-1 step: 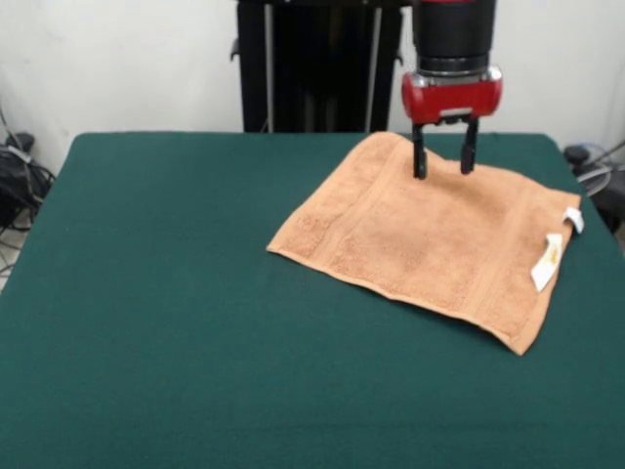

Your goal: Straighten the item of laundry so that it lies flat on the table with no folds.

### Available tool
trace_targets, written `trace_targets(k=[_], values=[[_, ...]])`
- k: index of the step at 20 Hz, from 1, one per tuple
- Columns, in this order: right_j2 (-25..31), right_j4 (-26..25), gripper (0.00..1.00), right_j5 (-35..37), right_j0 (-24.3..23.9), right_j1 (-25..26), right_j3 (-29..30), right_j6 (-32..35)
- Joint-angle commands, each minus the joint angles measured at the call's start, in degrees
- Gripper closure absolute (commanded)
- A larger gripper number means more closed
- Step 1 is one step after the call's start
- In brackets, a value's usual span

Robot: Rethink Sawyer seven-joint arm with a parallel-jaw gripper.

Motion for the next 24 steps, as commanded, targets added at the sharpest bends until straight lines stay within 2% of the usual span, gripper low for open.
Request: trace_targets(k=[1, 7, 16, 24], values=[[6.38, -4.06, 0.00, 1.84, -1.91, 5.39, -4.53, 4.99], [6.71, -6.67, 0.00, -0.41, -2.52, 7.91, -7.15, 4.81], [8.83, -9.76, 0.00, -2.81, -3.94, 17.69, -15.84, 4.82], [4.45, -8.47, 0.00, -1.31, 0.55, 16.84, -18.67, 6.45]])
